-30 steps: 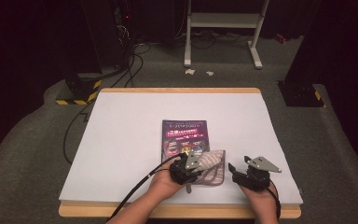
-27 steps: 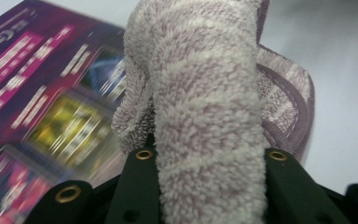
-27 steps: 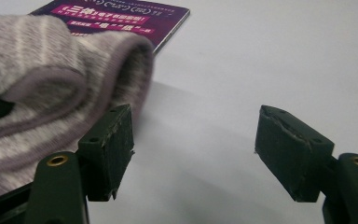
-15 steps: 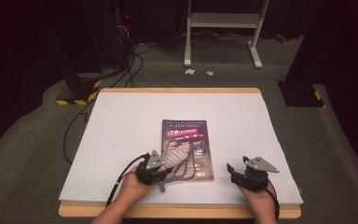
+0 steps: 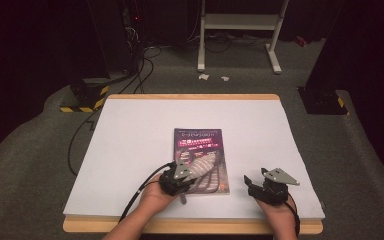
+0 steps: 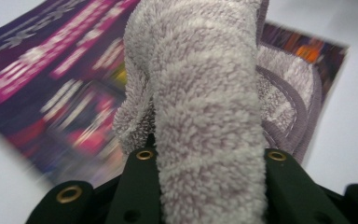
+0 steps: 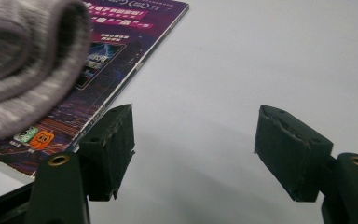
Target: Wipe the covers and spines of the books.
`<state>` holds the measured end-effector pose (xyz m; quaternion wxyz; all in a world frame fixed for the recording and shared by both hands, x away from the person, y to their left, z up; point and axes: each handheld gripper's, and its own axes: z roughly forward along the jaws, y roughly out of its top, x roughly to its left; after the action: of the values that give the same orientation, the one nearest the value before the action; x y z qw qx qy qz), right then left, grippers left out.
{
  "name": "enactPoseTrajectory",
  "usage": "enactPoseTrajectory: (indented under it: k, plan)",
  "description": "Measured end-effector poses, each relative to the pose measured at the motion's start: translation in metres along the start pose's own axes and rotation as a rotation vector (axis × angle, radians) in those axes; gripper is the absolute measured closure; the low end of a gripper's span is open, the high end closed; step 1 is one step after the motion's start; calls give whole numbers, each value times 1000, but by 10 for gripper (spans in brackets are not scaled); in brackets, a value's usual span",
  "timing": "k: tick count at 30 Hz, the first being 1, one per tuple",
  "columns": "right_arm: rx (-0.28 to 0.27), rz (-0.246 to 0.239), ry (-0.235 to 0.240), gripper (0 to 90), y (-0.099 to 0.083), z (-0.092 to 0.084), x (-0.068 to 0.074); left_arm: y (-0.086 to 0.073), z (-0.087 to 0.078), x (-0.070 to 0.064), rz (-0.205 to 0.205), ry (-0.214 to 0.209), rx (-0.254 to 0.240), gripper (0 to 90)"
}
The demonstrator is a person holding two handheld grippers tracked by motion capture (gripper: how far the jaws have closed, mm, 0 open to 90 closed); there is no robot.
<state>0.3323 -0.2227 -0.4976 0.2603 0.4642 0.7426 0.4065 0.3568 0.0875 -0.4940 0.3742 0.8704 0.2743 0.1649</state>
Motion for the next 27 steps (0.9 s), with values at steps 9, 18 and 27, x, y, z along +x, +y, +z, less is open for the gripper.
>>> enactPoseTrajectory:
  k: [9,18,27]
  plan:
    - [-10,22,-3,284,-1,-4,-7,36,37,-35,30,-85,-16,702]
    - [-11,24,-3,284,-1,-3,-8,22,25,-24,22,-80,-24,704]
    - [-10,23,1,284,-1,-3,-5,-31,-26,19,-57,4,-34,709]
